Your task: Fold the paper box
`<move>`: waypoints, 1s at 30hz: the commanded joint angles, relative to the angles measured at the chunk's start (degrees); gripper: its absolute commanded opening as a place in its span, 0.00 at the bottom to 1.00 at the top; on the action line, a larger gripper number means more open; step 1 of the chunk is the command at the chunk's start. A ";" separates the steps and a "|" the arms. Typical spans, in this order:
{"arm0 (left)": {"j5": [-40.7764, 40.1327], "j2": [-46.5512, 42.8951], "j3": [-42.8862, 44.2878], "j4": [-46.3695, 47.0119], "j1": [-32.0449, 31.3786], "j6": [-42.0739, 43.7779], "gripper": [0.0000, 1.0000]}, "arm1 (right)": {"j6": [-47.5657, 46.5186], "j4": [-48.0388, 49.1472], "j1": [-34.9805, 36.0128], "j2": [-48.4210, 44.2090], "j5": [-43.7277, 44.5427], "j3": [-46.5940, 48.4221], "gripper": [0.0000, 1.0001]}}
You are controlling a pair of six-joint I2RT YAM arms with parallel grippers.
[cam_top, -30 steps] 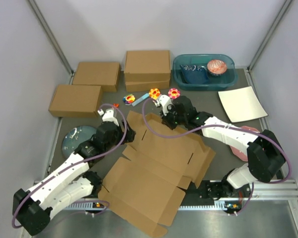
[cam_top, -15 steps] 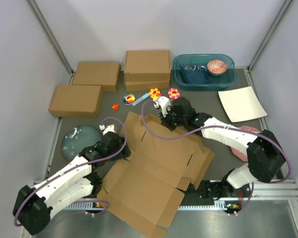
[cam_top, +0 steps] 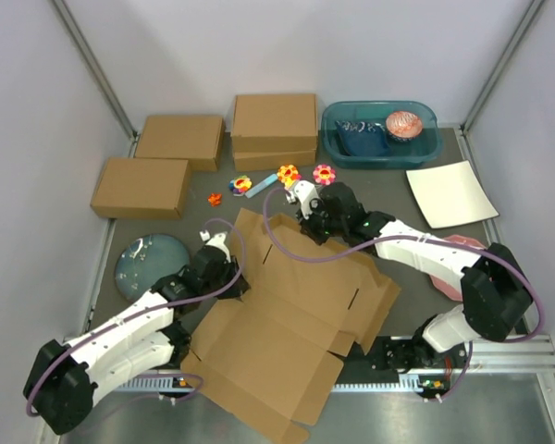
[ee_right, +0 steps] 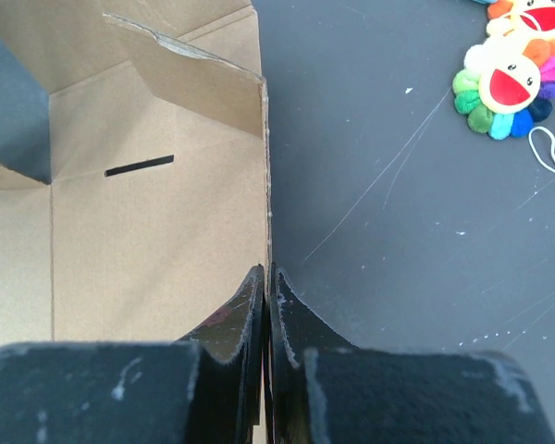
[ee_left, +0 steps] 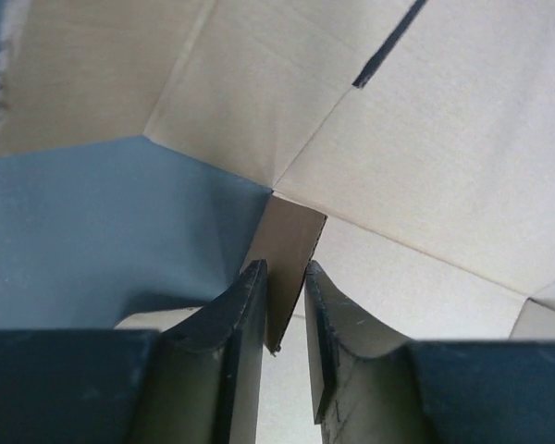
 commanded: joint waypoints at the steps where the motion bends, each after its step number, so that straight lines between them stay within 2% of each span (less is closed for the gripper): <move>1: 2.61 -0.84 -2.44 7.62 -2.46 1.83 0.25 | -0.85 0.28 2.32 -3.80 1.25 -0.24 0.00; 4: -0.20 -2.85 -4.98 13.06 -5.63 1.22 0.22 | -3.84 0.10 4.52 -5.38 6.95 -0.15 0.00; 8: -7.31 -3.92 -7.71 20.98 -9.49 -0.01 0.24 | -10.69 -0.08 10.92 -6.09 21.07 0.55 0.00; 9: -8.28 -3.57 -8.07 25.34 -10.37 -0.28 0.28 | -14.01 -0.16 11.99 -5.92 23.73 1.25 0.00; 10: -9.94 -2.95 -8.07 26.52 -10.47 -0.97 0.42 | -15.61 -0.43 12.78 -5.74 26.11 1.60 0.00; 13: -12.41 0.12 -5.36 26.72 -10.73 -1.68 0.65 | -20.80 -0.25 15.33 -5.65 34.20 2.75 0.00; 17: -14.79 -0.48 -1.83 23.89 -10.64 -1.25 0.76 | -27.38 4.83 17.79 -5.83 46.83 1.61 0.00; 22: -12.51 -0.75 -0.60 26.17 -10.73 0.33 0.79 | -37.67 14.41 20.69 -5.74 56.70 -2.43 0.00; 23: -12.16 -0.49 -0.60 27.31 -10.73 0.42 0.78 | -39.42 18.78 20.96 -5.83 59.24 -3.74 0.00; 25: -11.81 0.65 -0.60 27.85 -10.73 0.07 0.78 | -44.87 22.67 21.75 -6.09 61.10 -4.89 0.00; 30: -12.15 2.15 -2.53 31.00 -10.73 -0.80 0.77 | -51.82 33.90 24.12 -7.06 63.48 -10.87 0.00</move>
